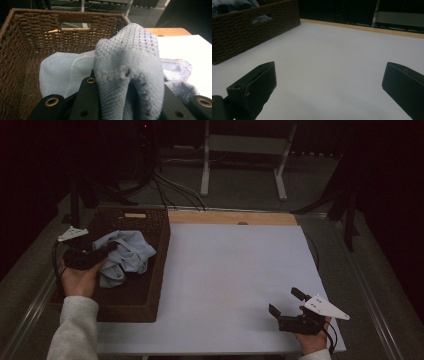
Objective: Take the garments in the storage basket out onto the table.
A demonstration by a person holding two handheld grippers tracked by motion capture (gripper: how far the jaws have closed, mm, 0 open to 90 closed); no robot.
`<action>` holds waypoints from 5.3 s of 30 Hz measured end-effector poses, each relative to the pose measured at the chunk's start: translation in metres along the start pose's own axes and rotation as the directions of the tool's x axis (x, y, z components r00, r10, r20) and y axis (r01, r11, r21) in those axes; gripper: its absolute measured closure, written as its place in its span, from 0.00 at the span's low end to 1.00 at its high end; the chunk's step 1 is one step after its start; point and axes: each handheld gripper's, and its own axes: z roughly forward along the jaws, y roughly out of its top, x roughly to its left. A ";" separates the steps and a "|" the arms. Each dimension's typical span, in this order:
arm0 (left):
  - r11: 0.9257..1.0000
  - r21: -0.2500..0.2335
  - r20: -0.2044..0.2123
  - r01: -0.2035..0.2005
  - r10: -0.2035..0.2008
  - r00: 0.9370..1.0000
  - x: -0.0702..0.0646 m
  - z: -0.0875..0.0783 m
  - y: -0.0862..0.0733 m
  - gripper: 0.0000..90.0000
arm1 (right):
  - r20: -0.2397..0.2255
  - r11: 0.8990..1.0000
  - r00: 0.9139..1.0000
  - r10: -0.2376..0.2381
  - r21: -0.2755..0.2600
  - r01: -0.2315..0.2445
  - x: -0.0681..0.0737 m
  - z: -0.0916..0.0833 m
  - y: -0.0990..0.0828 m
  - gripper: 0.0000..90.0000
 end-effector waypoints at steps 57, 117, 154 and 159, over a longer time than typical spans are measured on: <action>0.997 -0.066 0.091 -0.034 0.040 0.995 -0.010 -0.015 0.020 0.85 | -0.001 1.000 1.000 0.000 -0.002 0.000 0.000 0.000 0.000 0.00; 0.987 -0.162 0.213 -0.019 0.054 0.976 -0.021 -0.038 0.039 0.85 | -0.003 1.000 1.000 0.002 0.002 -0.002 0.000 0.001 0.000 0.00; 0.984 -0.155 0.298 -0.084 0.128 0.946 -0.065 -0.018 0.055 0.85 | -0.003 1.000 1.000 0.004 0.002 -0.004 0.000 0.001 0.000 0.00; 0.984 -0.155 0.317 -0.090 0.135 0.939 -0.073 -0.014 0.057 0.85 | -0.004 1.000 1.000 0.003 0.001 -0.003 0.000 0.001 0.000 0.00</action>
